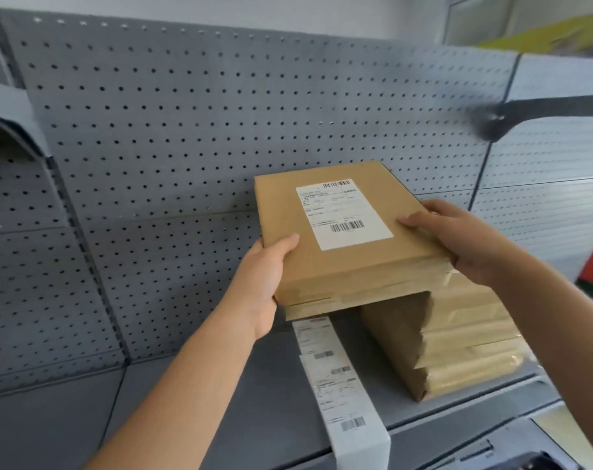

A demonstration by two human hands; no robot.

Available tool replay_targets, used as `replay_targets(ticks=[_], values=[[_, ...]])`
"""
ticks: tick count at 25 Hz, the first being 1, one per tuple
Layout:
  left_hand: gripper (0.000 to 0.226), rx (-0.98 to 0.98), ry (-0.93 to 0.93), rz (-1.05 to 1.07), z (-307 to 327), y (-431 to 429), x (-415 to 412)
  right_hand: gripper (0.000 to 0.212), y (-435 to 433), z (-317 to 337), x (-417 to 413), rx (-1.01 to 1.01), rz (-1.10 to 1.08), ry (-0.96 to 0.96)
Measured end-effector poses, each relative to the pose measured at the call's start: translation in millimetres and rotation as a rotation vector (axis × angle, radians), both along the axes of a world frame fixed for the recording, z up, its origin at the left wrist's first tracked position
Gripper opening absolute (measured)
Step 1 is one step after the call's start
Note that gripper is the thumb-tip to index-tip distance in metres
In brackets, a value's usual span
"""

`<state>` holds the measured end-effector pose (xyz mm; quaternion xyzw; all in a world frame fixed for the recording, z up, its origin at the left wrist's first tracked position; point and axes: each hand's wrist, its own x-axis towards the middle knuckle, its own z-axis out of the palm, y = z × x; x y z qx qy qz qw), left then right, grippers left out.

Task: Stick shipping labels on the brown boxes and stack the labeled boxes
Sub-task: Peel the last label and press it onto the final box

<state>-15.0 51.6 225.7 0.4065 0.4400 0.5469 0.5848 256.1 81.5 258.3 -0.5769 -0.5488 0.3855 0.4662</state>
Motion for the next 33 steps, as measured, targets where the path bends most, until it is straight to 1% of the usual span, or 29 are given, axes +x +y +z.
replay_targets(ticks=[3, 7, 8, 10, 13, 15, 17, 20, 23, 27, 29, 31, 33], values=[[0.03, 0.002, -0.004, -0.08, 20, 13, 50, 0.027, -6, 21, 49, 0.026, -0.116, 0.011], [0.023, 0.041, 0.082, -0.228, 29, 30, 114, 0.02, -9, 38, 116, 0.02, -0.262, 0.015], [0.025, 0.05, 0.109, -0.258, 28, 34, 128, 0.018, -8, 39, 131, 0.017, -0.278, 0.006], [0.033, 0.065, 0.166, -0.3, 25, 43, 151, 0.02, -2, 37, 157, 0.011, -0.305, -0.012], [0.056, 0.098, 0.269, -0.314, 14, 64, 174, 0.023, 14, 29, 184, -0.014, -0.327, -0.028], [0.067, 0.107, 0.328, -0.317, 8, 76, 186, 0.019, 27, 24, 198, -0.024, -0.335, -0.003], [0.072, 0.11, 0.366, -0.3, 3, 84, 194, 0.018, 40, 16, 206, -0.048, -0.334, -0.001], [0.08, 0.098, 0.424, -0.274, -8, 97, 197, 0.022, 57, 1, 210, -0.085, -0.299, -0.053], [0.08, 0.115, 0.409, -0.284, -20, 105, 197, 0.018, 65, -6, 213, -0.074, -0.266, -0.091], [0.075, 0.145, 0.385, -0.266, -29, 107, 196, 0.02, 65, -6, 217, -0.063, -0.233, -0.142], [0.075, 0.138, 0.386, -0.268, -26, 102, 195, 0.02, 64, -6, 214, -0.057, -0.237, -0.207], [0.073, 0.159, 0.398, -0.257, -23, 96, 190, 0.02, 63, -4, 209, -0.017, -0.273, -0.301], [0.068, 0.161, 0.408, -0.185, -20, 88, 182, 0.031, 64, 3, 204, 0.106, -0.432, -0.411]])
